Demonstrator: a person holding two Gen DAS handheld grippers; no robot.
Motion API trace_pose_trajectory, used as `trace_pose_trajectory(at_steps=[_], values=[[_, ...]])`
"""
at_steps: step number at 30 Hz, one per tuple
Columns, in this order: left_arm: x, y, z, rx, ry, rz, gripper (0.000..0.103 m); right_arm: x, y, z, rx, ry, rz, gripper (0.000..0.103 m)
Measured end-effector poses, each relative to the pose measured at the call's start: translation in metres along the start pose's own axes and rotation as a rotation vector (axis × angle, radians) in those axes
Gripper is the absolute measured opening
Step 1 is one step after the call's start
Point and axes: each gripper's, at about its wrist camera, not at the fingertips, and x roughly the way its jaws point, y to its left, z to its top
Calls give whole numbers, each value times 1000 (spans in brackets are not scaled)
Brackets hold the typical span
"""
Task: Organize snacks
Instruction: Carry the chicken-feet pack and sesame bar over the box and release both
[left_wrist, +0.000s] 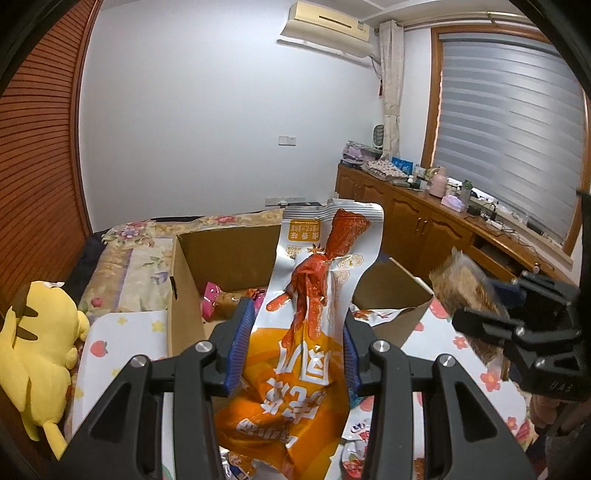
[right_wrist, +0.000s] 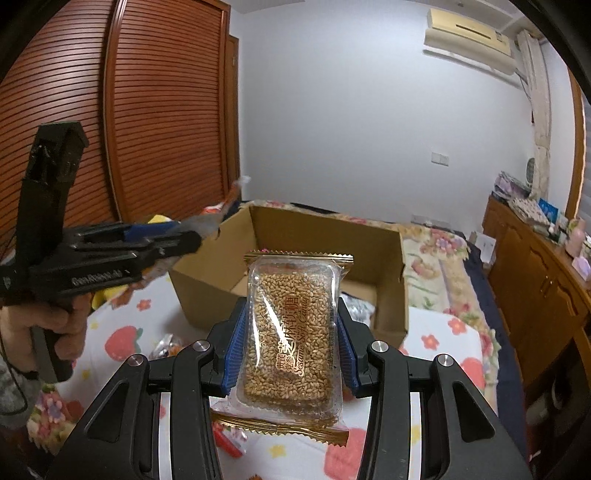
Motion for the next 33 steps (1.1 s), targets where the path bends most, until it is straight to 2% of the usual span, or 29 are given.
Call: trace_pose_trajectory(at_steps=[8,15,22,33], values=[[20,10,4,-7,28,34,42,28,4,22,4,9,-1,43],[38,20,10,-27,61,34,43,54,-6,20,33,53,0,43],[57,25,3,-44,108,49,44,75,-23,16,103,97,10,43],[71,18,6,-24,128,77,45,99,-28,20,138,124,-5,43]])
